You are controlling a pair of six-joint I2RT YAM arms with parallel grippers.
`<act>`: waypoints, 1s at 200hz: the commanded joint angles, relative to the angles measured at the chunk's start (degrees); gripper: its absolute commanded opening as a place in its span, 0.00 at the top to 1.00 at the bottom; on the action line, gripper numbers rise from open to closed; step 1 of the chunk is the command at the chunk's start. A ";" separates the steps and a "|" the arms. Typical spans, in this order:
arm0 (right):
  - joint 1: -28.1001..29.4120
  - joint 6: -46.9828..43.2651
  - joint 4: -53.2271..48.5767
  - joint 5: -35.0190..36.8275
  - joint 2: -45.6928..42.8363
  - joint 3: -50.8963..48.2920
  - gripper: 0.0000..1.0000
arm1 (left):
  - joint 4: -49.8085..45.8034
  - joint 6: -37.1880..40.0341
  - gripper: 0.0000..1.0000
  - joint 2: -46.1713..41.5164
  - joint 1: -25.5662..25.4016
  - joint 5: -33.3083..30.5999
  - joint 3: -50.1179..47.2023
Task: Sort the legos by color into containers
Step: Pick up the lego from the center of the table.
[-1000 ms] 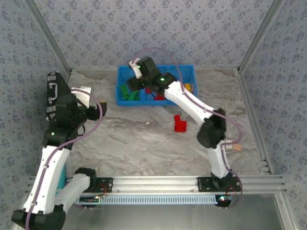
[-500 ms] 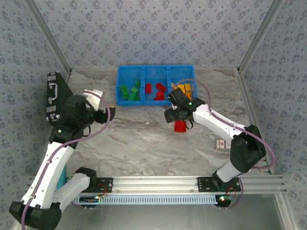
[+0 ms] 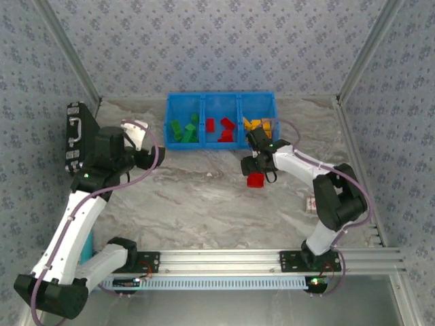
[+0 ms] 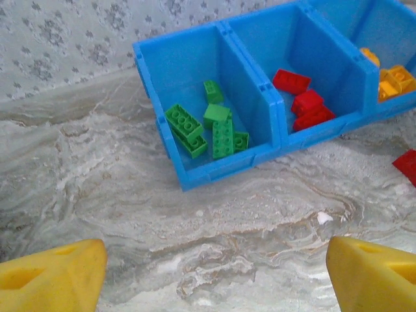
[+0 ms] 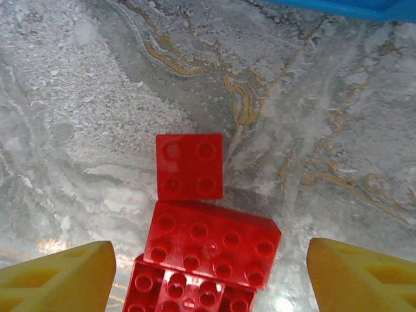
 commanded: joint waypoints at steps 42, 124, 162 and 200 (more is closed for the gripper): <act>-1.20 -2.50 1.67 -2.04 8.20 7.72 0.27 | -2.75 -1.35 0.13 -0.28 -0.47 0.39 2.69; -1.46 -3.23 -0.17 -1.57 12.91 10.56 0.36 | -4.21 -1.99 0.13 -0.08 -0.50 -0.43 3.72; -1.06 -2.81 -0.93 -1.27 14.17 10.13 0.44 | -4.36 -1.90 0.13 0.01 -0.51 -0.42 3.54; -0.75 -2.43 -0.82 -0.47 14.25 9.33 0.52 | -4.18 -1.98 0.12 0.36 -0.47 -0.30 3.77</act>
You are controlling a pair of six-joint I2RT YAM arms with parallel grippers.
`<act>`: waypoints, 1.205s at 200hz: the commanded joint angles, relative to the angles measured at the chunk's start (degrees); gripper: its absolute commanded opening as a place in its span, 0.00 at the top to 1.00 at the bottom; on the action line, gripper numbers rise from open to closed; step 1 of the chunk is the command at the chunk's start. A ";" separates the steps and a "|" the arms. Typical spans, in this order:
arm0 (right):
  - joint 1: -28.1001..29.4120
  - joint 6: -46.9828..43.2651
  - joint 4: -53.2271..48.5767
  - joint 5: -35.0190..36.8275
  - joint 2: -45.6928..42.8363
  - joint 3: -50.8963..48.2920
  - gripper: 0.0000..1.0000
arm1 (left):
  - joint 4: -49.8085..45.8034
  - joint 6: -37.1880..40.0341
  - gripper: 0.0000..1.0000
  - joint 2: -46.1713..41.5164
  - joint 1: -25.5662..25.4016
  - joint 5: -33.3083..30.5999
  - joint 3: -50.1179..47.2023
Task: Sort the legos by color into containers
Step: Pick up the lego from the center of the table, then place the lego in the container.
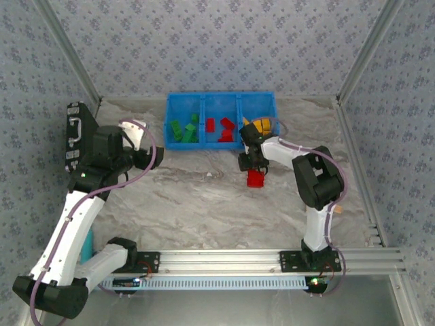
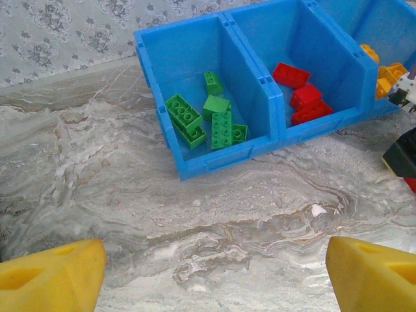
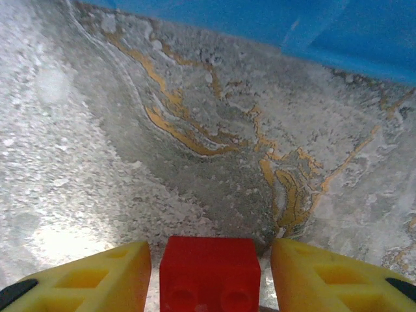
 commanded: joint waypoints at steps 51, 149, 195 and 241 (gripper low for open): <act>0.96 -0.29 -3.93 2.35 -2.18 1.86 0.73 | 0.27 -0.91 0.12 -0.42 -0.47 -0.10 0.78; 5.89 -12.52 -7.69 7.87 2.49 30.00 0.74 | -0.58 -0.61 0.11 -1.79 -0.45 -1.55 0.56; 3.93 -13.79 -2.54 6.74 13.66 40.61 0.71 | -0.56 -3.24 0.11 -1.33 -0.38 -1.55 0.79; 2.40 -13.17 -3.93 5.33 19.28 48.04 0.49 | -0.78 -4.14 0.11 0.66 -0.38 -0.77 2.39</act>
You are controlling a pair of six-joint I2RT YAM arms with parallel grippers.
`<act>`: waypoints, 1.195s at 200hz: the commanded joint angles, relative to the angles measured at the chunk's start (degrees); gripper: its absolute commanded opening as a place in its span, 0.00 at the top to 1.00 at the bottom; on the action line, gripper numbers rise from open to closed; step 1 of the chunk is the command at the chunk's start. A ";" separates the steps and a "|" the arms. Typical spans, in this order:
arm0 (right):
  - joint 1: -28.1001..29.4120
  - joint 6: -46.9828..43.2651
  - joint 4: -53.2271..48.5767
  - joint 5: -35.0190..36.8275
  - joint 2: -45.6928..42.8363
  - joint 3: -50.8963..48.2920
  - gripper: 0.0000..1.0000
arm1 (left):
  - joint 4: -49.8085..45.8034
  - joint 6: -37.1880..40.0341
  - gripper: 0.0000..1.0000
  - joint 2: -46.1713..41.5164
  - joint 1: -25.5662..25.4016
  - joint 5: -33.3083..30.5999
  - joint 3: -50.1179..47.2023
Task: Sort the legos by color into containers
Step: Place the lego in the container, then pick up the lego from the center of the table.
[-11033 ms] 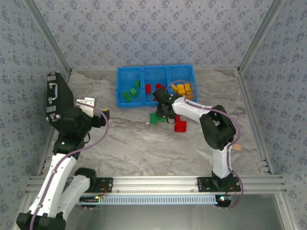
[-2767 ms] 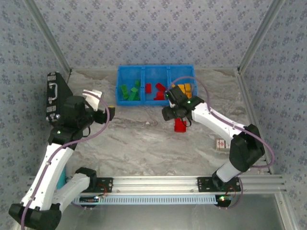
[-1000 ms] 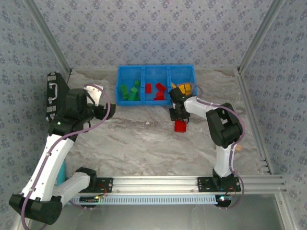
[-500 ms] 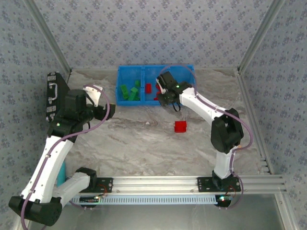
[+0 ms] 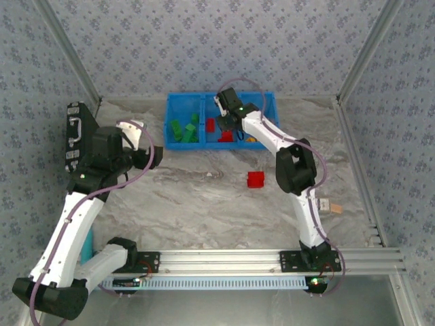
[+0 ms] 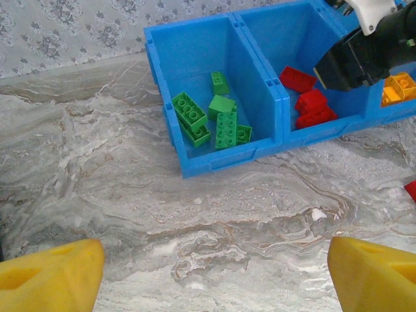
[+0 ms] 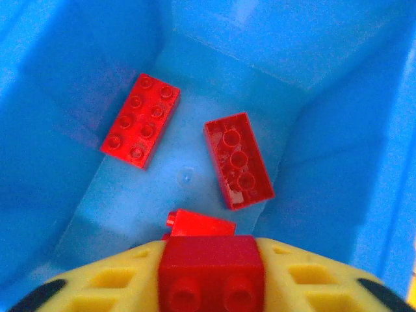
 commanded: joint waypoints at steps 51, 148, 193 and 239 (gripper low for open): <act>0.49 -0.25 3.96 1.32 -14.53 -10.99 0.40 | 0.62 -1.53 0.11 3.17 -0.50 2.31 3.58; -0.71 26.41 -4.18 -0.07 -42.32 -47.53 0.12 | 4.96 -1.79 0.12 3.90 -0.46 5.39 -0.40; -2.86 30.23 -0.98 -5.12 -40.00 -55.38 0.11 | 6.11 -1.20 0.12 4.17 -0.40 6.55 -1.65; -2.91 29.19 5.62 -9.90 -32.99 -56.43 0.10 | 4.06 -0.22 0.11 3.83 -0.47 6.77 -2.14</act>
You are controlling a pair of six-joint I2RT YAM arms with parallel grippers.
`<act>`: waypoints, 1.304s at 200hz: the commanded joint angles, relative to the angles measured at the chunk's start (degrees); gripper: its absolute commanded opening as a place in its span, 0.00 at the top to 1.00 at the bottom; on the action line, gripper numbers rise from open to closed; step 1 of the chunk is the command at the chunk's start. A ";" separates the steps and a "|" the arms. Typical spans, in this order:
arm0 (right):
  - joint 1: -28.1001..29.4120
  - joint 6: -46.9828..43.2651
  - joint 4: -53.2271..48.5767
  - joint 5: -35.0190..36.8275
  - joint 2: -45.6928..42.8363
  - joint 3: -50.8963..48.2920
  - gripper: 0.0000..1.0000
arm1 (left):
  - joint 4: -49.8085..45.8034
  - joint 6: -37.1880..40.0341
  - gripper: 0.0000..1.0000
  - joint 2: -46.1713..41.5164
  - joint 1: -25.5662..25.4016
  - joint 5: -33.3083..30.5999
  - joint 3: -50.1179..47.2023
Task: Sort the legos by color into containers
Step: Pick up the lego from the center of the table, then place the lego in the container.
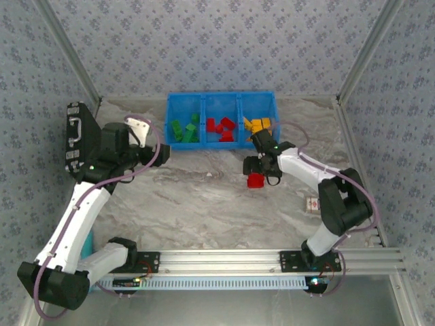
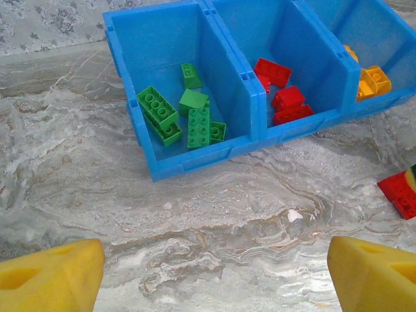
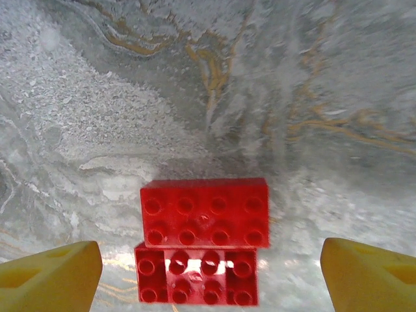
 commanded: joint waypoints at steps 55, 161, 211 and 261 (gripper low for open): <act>0.45 1.44 -0.90 1.82 9.07 2.76 0.10 | -1.77 0.78 0.11 -1.62 -0.38 0.69 -0.83; 1.98 -2.04 -2.44 4.46 10.16 4.14 0.41 | -1.69 -1.09 0.11 -1.09 -0.47 0.93 0.02; 2.29 -6.63 -8.88 8.46 3.92 11.33 0.49 | -1.87 -0.56 0.11 -2.14 -0.40 0.60 -1.15; 3.93 -16.64 -6.63 9.69 5.21 26.43 0.50 | -2.06 0.56 0.10 -1.62 -0.38 -0.36 -0.46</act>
